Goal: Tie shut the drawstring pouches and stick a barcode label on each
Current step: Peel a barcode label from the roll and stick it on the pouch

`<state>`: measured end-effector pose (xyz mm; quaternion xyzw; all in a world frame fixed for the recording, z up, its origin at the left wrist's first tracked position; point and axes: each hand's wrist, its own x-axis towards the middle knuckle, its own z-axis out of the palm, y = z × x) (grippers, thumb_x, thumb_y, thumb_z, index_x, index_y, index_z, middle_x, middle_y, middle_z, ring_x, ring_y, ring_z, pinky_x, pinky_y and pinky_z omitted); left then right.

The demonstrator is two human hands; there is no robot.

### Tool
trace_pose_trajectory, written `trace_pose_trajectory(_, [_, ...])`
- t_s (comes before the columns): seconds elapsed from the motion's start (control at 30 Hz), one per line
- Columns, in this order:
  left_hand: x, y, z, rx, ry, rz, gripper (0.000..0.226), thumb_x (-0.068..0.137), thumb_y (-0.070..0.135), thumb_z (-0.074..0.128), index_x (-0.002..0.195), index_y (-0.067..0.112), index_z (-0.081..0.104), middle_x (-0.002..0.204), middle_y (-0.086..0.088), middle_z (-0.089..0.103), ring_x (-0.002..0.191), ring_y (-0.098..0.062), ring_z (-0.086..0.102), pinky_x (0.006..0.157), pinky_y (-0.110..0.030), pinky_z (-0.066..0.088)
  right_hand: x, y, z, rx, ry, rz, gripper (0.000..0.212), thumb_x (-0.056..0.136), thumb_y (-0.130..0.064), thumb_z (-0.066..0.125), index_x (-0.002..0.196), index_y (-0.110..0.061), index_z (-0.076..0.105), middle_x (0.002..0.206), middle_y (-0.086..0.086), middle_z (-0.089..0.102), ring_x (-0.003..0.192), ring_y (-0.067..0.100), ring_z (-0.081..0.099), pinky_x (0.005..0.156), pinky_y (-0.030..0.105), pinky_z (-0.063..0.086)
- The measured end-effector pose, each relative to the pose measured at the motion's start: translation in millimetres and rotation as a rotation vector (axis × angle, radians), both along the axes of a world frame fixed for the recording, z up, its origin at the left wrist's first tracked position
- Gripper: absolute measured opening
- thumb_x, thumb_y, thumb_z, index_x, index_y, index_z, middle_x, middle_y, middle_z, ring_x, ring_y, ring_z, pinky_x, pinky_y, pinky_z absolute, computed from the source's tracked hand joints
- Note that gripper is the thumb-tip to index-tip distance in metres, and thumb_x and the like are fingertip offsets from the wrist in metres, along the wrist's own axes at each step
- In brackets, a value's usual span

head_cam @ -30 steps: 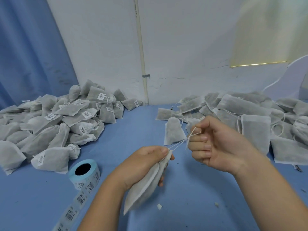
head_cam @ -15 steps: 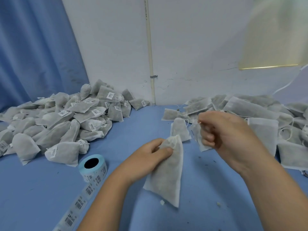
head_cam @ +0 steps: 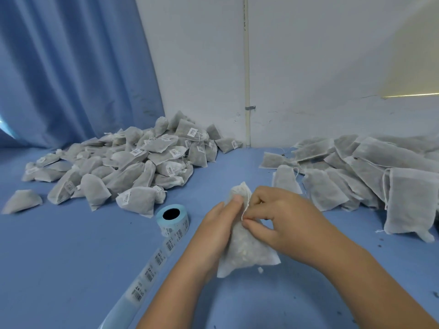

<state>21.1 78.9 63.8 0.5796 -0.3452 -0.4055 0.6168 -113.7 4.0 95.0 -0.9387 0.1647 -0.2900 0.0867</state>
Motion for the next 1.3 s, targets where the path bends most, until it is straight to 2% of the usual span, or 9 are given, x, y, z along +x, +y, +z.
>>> trace_pose_trajectory(0.13, [9.8,19.6,1.2,-0.051,0.231,-0.075,0.035,0.087,0.026,0.065,0.109,-0.002,0.065,0.092,-0.017,0.067,0.087,-0.027,0.066,0.082,-0.039,0.051,2.2,10.3,-1.8,0.024,0.046,0.078,0.019,0.091,-0.036,0.053,0.098,-0.036,0.070,0.102,-0.015,0.052,0.080,0.002,0.049,0.070,0.034,0.048])
trace_pose_trajectory(0.3, [29.7,48.1,2.5,-0.096,0.544,-0.211,0.027,0.086,0.016,0.059,0.107,0.001,0.067,0.101,-0.016,0.068,0.087,-0.024,0.068,0.079,-0.031,0.052,13.1,30.6,-5.9,0.073,0.052,0.181,0.028,0.095,-0.040,0.045,0.118,-0.042,0.061,0.108,-0.020,0.044,0.085,0.000,0.047,0.075,0.029,0.046])
trace_pose_trajectory(0.4, [47.4,67.0,-0.5,-0.061,0.399,-0.092,0.021,0.088,0.015,0.058,0.105,0.002,0.061,0.093,-0.015,0.061,0.084,-0.022,0.063,0.074,-0.030,0.051,24.2,46.4,-12.9,0.192,-0.027,0.237,0.029,0.092,-0.036,0.048,0.119,-0.039,0.061,0.105,-0.022,0.046,0.086,0.003,0.052,0.074,0.020,0.045])
trace_pose_trajectory(0.53, [87.1,97.4,-2.8,0.074,0.242,0.217,0.018,0.086,0.019,0.060,0.098,0.006,0.065,0.065,-0.006,0.062,0.052,-0.016,0.061,0.047,-0.024,0.048,41.3,53.7,-26.7,0.440,-0.150,0.215,0.025,0.088,-0.018,0.058,0.107,-0.034,0.064,0.097,-0.015,0.057,0.080,0.006,0.055,0.069,0.015,0.044])
trace_pose_trajectory(0.67, [127.5,128.1,-10.5,0.161,0.300,0.365,0.026,0.083,0.022,0.060,0.103,0.008,0.065,0.082,-0.012,0.069,0.059,-0.022,0.063,0.063,-0.032,0.050,68.3,56.7,-52.1,0.660,-0.032,0.059,0.022,0.086,-0.012,0.057,0.091,-0.033,0.063,0.078,-0.012,0.062,0.061,-0.001,0.052,0.062,0.015,0.044])
trace_pose_trajectory(0.83, [143.9,145.5,-21.1,0.274,0.346,0.297,0.021,0.088,0.021,0.054,0.105,0.011,0.060,0.096,-0.021,0.074,0.051,-0.023,0.065,0.049,-0.027,0.054,107.9,81.7,-79.4,0.745,0.105,0.020,0.014,0.081,-0.021,0.061,0.076,-0.034,0.059,0.068,-0.014,0.062,0.052,-0.008,0.052,0.054,0.008,0.042])
trace_pose_trajectory(0.93, [147.5,153.0,-24.4,0.339,0.321,0.214,0.024,0.087,0.022,0.056,0.107,0.010,0.061,0.101,-0.025,0.073,0.054,-0.024,0.066,0.051,-0.029,0.055,126.7,102.7,-89.4,0.750,0.141,0.037,0.008,0.077,-0.031,0.066,0.072,-0.030,0.060,0.064,-0.015,0.061,0.053,-0.008,0.053,0.055,0.010,0.044])
trace_pose_trajectory(1.07, [148.4,162.5,-23.9,0.398,0.285,0.133,0.025,0.087,0.023,0.055,0.105,0.007,0.062,0.099,-0.026,0.072,0.051,-0.030,0.062,0.047,-0.029,0.053,141.4,122.3,-96.8,0.705,0.158,0.023,0.016,0.074,-0.038,0.065,0.072,-0.023,0.061,0.063,-0.013,0.058,0.059,0.000,0.054,0.061,0.022,0.047])
trace_pose_trajectory(1.3, [144.7,167.9,-24.7,0.361,0.317,0.088,0.025,0.087,0.020,0.053,0.101,0.001,0.061,0.090,-0.025,0.067,0.056,-0.035,0.065,0.052,-0.035,0.057,150.3,129.4,-96.9,0.737,0.118,-0.024,0.018,0.071,-0.034,0.067,0.071,-0.017,0.062,0.059,-0.013,0.054,0.054,-0.001,0.050,0.054,0.017,0.040])
